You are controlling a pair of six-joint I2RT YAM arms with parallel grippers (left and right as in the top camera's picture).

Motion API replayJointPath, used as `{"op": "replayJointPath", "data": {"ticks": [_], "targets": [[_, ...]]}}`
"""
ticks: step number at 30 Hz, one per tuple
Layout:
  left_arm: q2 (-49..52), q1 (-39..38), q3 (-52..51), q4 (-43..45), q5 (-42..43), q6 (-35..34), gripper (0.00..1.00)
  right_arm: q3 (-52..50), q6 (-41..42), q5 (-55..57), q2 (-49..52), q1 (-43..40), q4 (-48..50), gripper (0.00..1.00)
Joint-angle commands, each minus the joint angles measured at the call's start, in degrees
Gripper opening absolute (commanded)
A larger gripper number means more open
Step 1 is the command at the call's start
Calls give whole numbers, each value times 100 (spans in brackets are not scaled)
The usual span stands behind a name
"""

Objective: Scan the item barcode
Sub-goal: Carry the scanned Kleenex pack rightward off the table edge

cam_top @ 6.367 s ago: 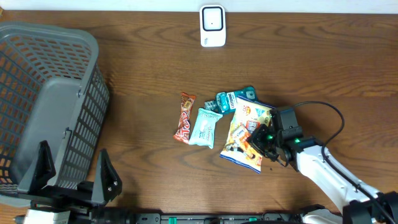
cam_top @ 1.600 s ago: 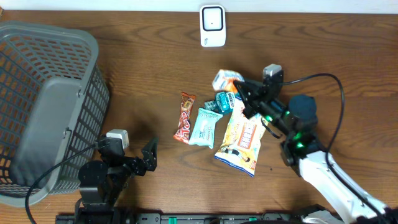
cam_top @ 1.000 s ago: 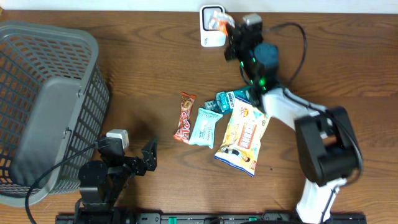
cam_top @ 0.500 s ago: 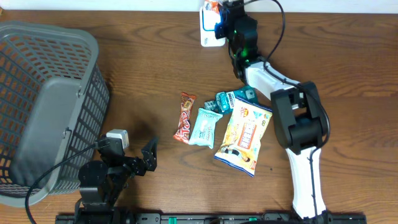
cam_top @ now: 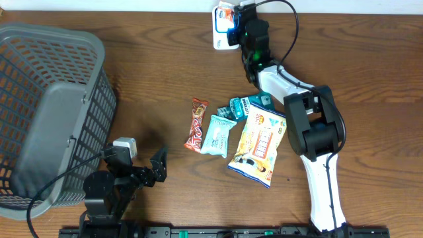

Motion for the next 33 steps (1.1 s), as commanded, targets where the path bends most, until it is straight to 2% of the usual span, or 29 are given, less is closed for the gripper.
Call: {"op": "replayJointPath", "data": {"ticks": [1, 6, 13, 18, 23, 28, 33], "targets": [[-13, -13, 0, 2, 52, 52, 99, 131, -87, 629, -555, 0, -402, 1], [-15, -13, 0, 2, 52, 55, 99, 131, -92, 1650, -1419, -225, -1652, 1], [-15, -13, 0, 2, 52, 52, 99, 131, -87, 4164, -2382, -901, -3897, 1], [-15, -13, 0, 2, 52, 52, 99, 127, -22, 4500, -2437, -1718, -5366, 1], [-13, -13, 0, 2, 52, 55, 99, 26, 1316, 4498, -2350, -2789, -6701, 1], [-15, -13, 0, 2, 52, 55, 99, -470, 1989, 4494, -2229, -3882, -6881, 1], [-15, -13, 0, 2, 52, 55, 99, -1329, 2321, 3985, -2227, -4933, -6402, 1]]}}
